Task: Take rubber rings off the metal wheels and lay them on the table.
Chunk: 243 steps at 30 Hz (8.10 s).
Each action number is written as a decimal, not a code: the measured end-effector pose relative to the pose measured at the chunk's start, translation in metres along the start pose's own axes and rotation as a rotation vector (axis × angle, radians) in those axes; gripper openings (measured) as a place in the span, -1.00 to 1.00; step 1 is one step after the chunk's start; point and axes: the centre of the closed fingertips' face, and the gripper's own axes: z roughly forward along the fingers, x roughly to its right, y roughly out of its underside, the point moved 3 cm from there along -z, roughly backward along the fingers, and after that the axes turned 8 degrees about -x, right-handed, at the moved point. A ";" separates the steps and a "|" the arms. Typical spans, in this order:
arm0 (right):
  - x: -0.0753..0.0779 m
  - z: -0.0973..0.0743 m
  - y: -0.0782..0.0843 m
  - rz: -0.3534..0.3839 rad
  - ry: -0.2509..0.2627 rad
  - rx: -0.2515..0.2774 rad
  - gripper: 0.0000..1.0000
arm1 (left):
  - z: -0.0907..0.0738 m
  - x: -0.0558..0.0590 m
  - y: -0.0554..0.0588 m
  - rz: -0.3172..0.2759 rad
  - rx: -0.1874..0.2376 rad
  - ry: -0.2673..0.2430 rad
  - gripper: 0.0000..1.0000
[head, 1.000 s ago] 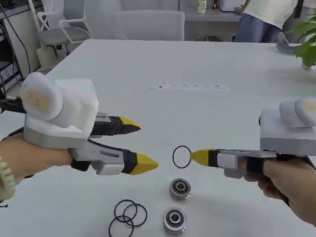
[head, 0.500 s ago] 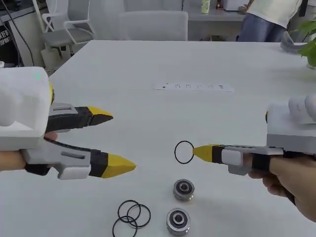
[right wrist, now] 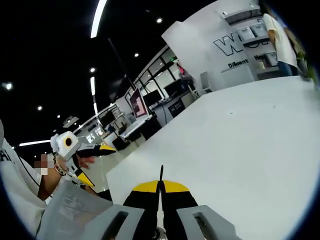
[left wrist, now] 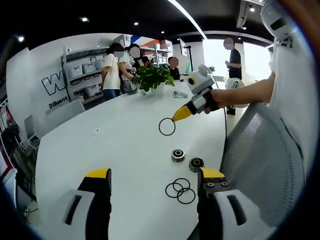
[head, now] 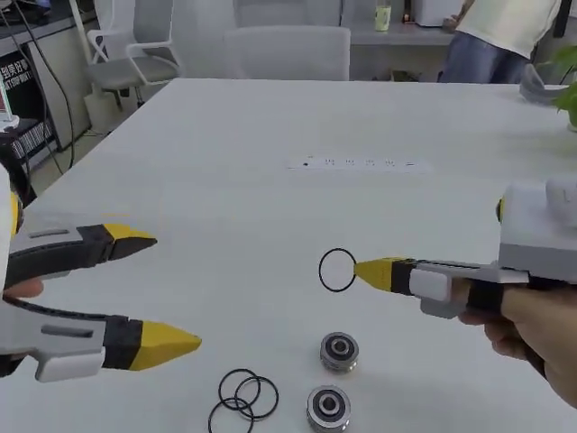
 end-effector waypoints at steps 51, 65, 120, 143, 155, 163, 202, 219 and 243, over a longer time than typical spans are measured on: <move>-0.058 0.033 0.019 -0.100 -0.163 -0.127 -1.00 | 0.010 0.029 0.050 -0.169 -0.021 0.041 0.47; -0.078 0.053 0.049 -0.146 -0.228 -0.255 -1.00 | 0.010 0.031 0.049 -0.182 -0.016 0.048 0.49; -0.042 0.080 0.114 -0.271 -0.073 -0.514 -1.00 | 0.014 0.041 0.056 -0.156 -0.071 0.088 0.53; -0.052 0.080 0.102 -0.302 -0.073 -0.498 -0.87 | 0.013 0.039 0.054 -0.154 -0.057 0.082 0.52; -0.072 0.078 0.092 -0.330 -0.105 -0.461 -0.87 | 0.014 0.041 0.054 -0.154 -0.054 0.098 0.52; -0.088 0.074 0.084 -0.358 -0.143 -0.439 -0.80 | 0.015 0.043 0.055 -0.154 -0.063 0.110 0.52; -0.079 -0.017 0.043 -0.498 -0.067 -0.281 0.53 | 0.018 0.046 0.056 -0.119 -0.083 0.146 0.68; -0.048 -0.055 0.037 -0.437 0.030 -0.143 0.98 | 0.014 0.035 0.058 -0.124 -0.092 0.121 0.74; -0.001 -0.080 0.068 -0.265 0.170 -0.034 0.98 | 0.004 0.023 0.067 -0.206 -0.058 0.048 0.73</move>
